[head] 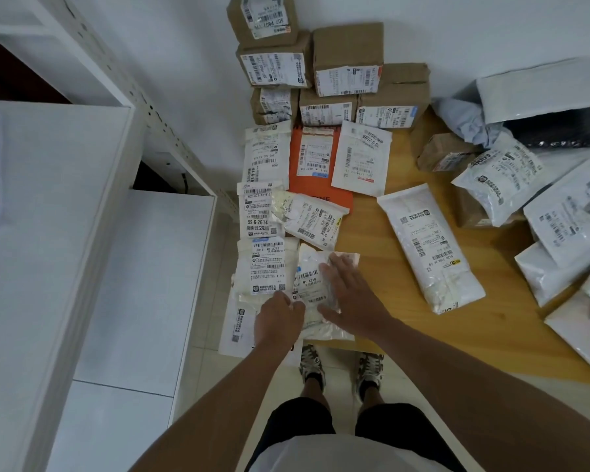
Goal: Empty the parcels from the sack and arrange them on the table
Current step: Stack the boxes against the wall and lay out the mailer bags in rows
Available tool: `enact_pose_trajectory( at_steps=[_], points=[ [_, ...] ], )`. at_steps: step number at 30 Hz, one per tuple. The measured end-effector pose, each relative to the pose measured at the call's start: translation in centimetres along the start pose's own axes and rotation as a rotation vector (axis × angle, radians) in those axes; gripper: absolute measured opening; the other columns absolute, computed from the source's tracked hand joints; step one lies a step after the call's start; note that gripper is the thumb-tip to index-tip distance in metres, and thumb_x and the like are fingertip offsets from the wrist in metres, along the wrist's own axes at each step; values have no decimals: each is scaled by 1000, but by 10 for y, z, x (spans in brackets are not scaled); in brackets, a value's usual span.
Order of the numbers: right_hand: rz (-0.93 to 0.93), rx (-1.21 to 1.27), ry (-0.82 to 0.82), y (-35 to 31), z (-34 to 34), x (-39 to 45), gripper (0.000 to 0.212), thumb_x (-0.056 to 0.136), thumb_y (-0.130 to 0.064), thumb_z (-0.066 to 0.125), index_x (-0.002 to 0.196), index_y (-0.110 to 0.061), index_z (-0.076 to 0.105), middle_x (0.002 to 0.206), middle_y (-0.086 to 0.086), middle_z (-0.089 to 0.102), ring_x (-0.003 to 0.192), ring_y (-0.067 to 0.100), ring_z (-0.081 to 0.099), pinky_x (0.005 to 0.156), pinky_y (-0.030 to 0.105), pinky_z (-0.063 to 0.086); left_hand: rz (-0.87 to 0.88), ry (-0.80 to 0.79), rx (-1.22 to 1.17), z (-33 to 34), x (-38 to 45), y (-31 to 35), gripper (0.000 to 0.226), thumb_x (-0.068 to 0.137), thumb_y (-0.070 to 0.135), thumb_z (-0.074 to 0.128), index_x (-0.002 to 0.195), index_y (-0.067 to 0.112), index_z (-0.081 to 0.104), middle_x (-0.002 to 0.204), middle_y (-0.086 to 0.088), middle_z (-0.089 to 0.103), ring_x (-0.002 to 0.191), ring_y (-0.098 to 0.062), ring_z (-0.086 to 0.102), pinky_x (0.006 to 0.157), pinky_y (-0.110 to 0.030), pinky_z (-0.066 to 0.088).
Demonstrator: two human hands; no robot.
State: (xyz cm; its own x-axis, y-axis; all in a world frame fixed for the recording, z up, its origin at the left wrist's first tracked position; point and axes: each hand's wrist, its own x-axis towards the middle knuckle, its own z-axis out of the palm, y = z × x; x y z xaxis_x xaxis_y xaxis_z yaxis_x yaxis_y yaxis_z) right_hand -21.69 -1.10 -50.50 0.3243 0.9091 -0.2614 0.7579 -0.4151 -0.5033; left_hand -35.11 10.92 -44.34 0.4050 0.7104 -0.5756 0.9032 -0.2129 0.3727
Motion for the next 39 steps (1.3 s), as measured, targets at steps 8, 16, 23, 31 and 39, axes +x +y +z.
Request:
enact_pose_trajectory(
  at_steps=[8,16,23,31,39],
  points=[
    [98,-107,126,-4,2,-7,77,95,-66,27,153,-15,23,162,9,18,151,30,7,117,59,14,38,120,5,3,-6,-2,28,95,39,51,112,19,41,113,1,52,88,-23,60,67,-33,42],
    [802,-87,277,90,-65,-29,92,80,-68,50,153,-31,8,160,17,11,145,43,14,112,61,18,350,90,-54,14,8,63,37,91,25,54,124,14,43,122,-5,45,104,-23,52,75,-36,46],
    [840,68,174,70,-66,-24,93,78,-59,60,151,-38,5,136,14,31,120,38,37,99,52,37,268,-153,-151,28,33,112,39,95,31,51,130,15,47,127,-3,50,113,-22,53,90,-36,44],
    [720,255,142,33,-57,-6,80,88,-73,39,154,-39,8,156,6,20,140,34,23,109,53,27,168,-312,-442,29,49,135,47,94,31,57,139,26,46,124,4,64,107,-15,62,90,-33,52],
    [626,341,169,24,-57,-1,82,78,-79,22,152,-44,20,153,4,17,136,36,27,108,52,32,203,-60,-327,28,51,132,53,82,29,58,133,24,45,125,-1,57,112,-21,58,90,-45,54]
  ],
)
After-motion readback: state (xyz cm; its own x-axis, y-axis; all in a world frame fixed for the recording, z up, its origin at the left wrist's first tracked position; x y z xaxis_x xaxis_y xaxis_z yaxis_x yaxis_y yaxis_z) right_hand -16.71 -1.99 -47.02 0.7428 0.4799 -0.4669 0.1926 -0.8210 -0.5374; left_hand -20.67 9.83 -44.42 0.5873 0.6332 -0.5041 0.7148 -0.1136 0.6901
